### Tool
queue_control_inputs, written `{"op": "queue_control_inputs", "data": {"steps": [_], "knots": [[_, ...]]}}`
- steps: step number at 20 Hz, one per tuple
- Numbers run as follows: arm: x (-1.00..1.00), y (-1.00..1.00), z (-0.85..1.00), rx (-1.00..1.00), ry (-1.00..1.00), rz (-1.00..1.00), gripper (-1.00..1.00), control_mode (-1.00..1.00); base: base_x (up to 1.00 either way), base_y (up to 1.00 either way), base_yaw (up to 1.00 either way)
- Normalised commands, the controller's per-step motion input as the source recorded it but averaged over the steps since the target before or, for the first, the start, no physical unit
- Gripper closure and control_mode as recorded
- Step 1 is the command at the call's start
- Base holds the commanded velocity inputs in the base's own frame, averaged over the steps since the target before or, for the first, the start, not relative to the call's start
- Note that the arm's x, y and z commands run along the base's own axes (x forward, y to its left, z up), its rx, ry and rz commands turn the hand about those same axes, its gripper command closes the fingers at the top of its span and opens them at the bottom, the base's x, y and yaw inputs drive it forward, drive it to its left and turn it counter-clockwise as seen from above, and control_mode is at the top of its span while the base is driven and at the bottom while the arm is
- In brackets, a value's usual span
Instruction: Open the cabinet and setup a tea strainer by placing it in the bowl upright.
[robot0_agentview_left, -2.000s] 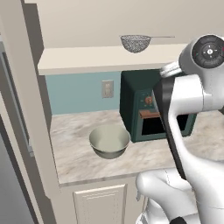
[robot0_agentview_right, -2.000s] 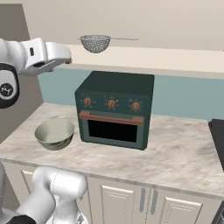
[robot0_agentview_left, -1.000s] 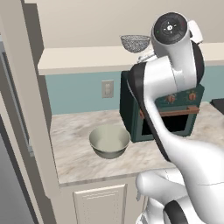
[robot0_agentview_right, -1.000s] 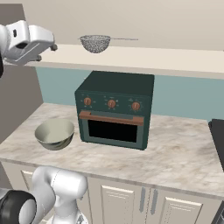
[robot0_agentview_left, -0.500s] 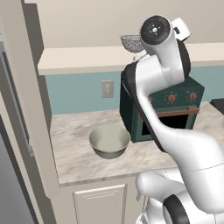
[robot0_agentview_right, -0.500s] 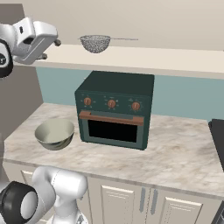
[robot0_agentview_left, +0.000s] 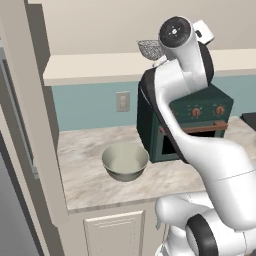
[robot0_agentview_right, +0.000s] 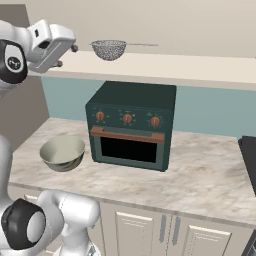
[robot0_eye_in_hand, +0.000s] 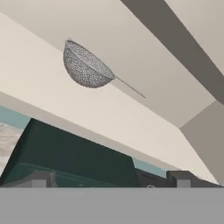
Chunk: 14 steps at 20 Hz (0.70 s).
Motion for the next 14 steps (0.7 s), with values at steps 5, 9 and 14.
{"op": "queue_control_inputs", "data": {"steps": [5, 9, 14], "knots": [[0.24, 0.0, -0.18, -0.04, 0.0, 0.0, -1.0, -1.0, 0.0, 0.0, 0.0], [0.21, 0.0, -0.11, -0.07, 0.0, 0.0, -1.0, -1.0, 0.0, 0.0, 0.0], [0.27, 0.1, 0.0, -0.09, 0.01, 0.01, -1.0, -1.0, 0.0, 0.0, 0.0]]}}
